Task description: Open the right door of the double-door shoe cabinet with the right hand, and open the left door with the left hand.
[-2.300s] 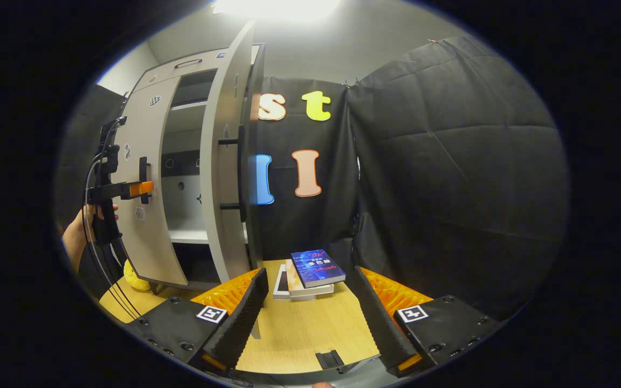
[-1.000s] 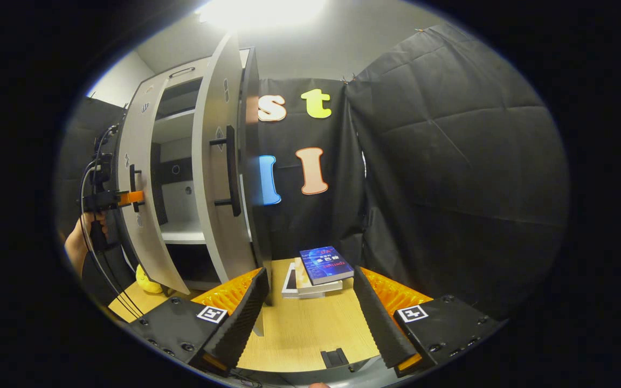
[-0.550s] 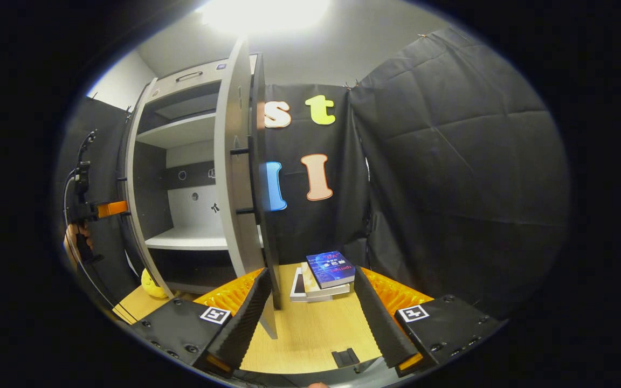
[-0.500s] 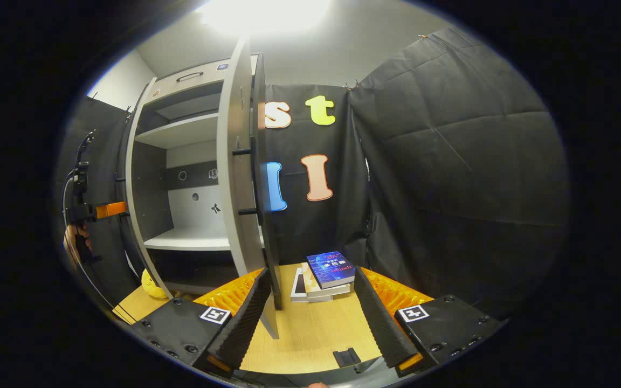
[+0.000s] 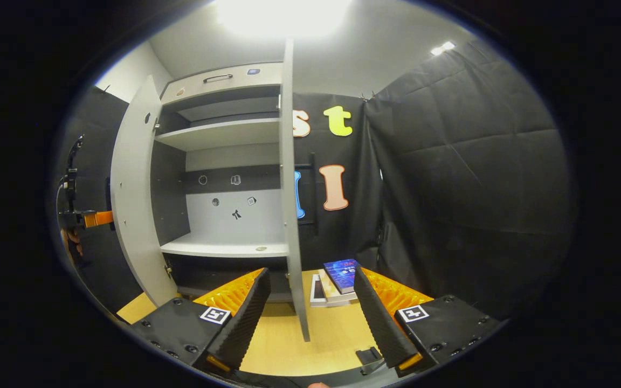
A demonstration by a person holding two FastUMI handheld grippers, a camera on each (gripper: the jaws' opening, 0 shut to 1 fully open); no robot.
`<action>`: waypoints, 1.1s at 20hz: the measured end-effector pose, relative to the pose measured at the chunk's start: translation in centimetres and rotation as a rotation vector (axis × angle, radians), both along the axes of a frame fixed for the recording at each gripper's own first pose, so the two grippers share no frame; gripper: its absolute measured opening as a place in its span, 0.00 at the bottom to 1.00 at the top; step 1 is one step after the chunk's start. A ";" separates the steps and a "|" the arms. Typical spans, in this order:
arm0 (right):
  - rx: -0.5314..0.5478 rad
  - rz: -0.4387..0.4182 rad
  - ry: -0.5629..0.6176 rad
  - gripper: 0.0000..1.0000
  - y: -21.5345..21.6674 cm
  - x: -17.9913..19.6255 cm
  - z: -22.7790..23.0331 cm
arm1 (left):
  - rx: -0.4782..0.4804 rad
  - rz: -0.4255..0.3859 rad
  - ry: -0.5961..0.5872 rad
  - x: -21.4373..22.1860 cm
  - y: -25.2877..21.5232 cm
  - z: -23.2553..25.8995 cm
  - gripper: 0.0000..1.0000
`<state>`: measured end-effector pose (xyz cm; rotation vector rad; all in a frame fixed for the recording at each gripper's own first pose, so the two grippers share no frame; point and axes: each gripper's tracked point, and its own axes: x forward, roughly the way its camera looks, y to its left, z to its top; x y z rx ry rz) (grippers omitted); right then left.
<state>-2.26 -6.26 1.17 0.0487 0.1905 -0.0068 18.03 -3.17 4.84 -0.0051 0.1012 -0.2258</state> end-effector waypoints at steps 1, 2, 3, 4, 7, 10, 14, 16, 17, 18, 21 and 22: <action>0.001 0.006 0.002 0.97 0.8 -0.1 -0.1 | 0.021 0.008 -0.008 -0.1 0.8 0.1 0.07; -0.002 0.012 0.005 0.97 1.5 -0.2 -0.1 | 0.042 0.023 -0.016 0.0 1.7 0.2 0.07; -0.009 0.018 0.005 0.97 2.1 -0.4 0.0 | 0.057 0.041 -0.027 0.2 3.0 0.3 0.07; -0.017 0.023 0.004 0.97 2.8 -0.6 0.2 | 0.063 0.064 -0.020 0.4 4.2 0.1 0.07; -0.030 0.036 -0.006 0.92 4.5 -0.8 0.7 | 0.014 0.109 -0.001 -0.5 7.8 -0.2 0.04; -0.027 0.034 -0.013 0.97 5.6 -1.2 1.2 | -0.039 0.066 0.008 -1.3 8.0 -0.6 0.04; -0.023 0.016 -0.020 0.92 6.3 -2.0 1.7 | -0.029 0.039 0.002 -1.4 8.8 -0.7 0.01; -0.038 0.001 -0.022 0.97 6.1 -2.5 1.9 | -0.035 0.024 0.018 -1.7 8.6 -1.0 0.03; -0.045 -0.003 -0.026 0.97 6.0 -2.7 2.1 | -0.045 0.014 0.030 -2.1 8.5 -1.1 0.03; -0.052 -0.004 -0.030 0.97 6.0 -2.7 2.2 | -0.053 0.012 0.038 -2.9 8.7 -1.4 0.03; -0.067 0.006 -0.038 0.97 5.8 -3.3 2.5 | -0.050 0.031 0.035 -5.5 9.6 -1.6 0.00; -0.070 0.014 -0.044 0.97 5.7 -3.3 2.6 | -0.048 0.038 0.037 -6.3 9.6 -1.6 0.00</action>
